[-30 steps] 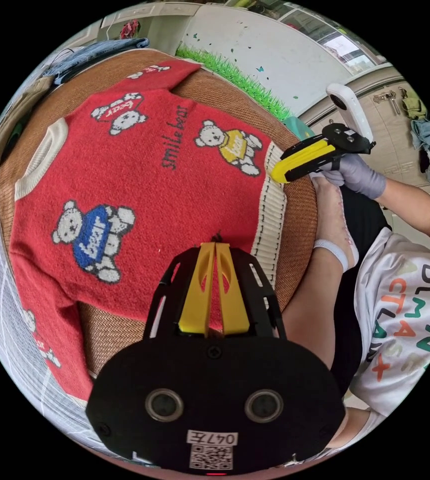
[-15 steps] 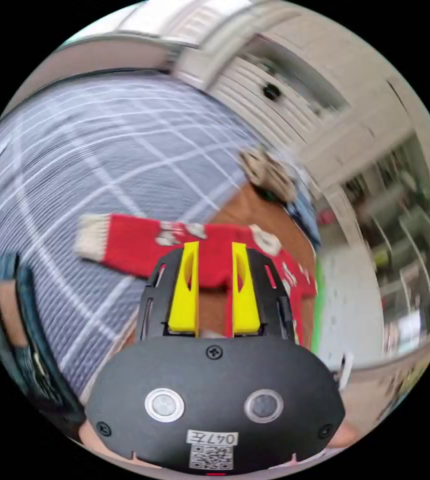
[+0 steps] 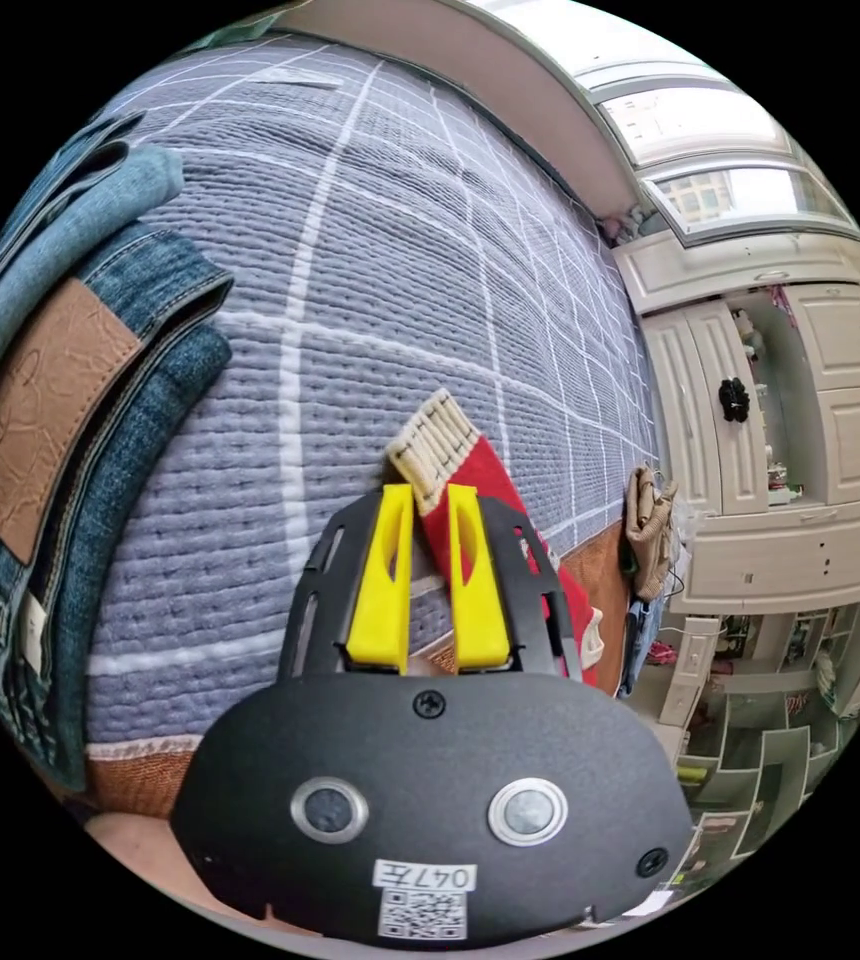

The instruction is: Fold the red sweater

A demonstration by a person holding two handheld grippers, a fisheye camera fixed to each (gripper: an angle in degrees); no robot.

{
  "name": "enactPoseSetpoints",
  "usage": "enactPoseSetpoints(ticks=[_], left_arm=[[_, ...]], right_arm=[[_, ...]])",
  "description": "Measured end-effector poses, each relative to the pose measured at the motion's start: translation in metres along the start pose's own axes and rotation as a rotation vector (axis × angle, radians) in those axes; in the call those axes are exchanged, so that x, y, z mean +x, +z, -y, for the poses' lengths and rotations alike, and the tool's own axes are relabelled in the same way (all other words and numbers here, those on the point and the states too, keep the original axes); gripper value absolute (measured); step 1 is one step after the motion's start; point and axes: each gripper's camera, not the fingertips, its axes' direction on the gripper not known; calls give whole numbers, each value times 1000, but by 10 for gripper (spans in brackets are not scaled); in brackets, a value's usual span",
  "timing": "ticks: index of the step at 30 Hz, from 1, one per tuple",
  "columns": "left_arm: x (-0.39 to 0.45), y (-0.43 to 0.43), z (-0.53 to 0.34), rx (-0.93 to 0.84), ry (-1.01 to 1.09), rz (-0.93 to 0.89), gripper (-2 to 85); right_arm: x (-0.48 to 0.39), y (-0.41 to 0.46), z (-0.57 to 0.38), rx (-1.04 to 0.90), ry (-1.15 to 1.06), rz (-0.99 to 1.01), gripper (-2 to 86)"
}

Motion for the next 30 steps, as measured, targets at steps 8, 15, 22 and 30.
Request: enactPoseSetpoints(ticks=[8,15,22,30], left_arm=[[177,-73,-95,177,434,-121,-1],[419,-71,-323,193,1019,-215,-5],[572,111,-602,81,1234,-71,-2],[605,268,-779,-109,1343,145,69]], right_arm=[[20,5,-9,35,-9,41,-12],[34,12,-15,31,-22,68,-10],[64,12,-30,80,-21,220,-5],[76,4,-52,170,-38,265,2]])
